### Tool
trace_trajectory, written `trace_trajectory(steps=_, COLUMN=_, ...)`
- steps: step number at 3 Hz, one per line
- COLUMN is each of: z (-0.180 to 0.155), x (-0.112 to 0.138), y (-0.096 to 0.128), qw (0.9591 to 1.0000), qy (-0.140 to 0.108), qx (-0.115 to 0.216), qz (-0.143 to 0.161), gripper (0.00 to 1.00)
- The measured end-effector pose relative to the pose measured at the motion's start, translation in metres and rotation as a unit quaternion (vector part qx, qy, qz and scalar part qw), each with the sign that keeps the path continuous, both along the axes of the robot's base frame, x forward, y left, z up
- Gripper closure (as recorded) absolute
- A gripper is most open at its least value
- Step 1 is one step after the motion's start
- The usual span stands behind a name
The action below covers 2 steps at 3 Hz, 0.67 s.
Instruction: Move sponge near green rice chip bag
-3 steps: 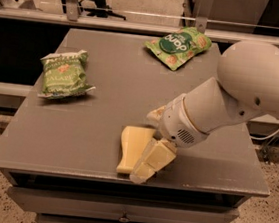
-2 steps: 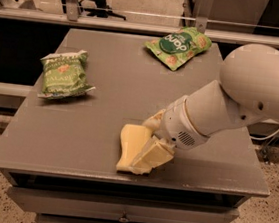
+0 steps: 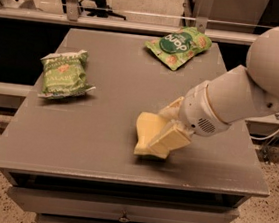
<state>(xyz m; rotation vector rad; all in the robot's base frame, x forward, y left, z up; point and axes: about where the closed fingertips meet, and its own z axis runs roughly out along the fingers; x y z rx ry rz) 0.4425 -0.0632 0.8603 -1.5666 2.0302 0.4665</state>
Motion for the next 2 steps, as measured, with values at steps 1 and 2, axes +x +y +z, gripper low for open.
trace_trajectory(steps=1, z=0.050, x=0.022, y=-0.054, qw=0.9974, qy=-0.052, qx=-0.037, qz=-0.034, gripper=1.00)
trace_trajectory(steps=2, z=0.082, x=0.032, y=-0.064, qw=0.9948, qy=-0.084, qx=-0.036, qz=-0.045, gripper=1.00)
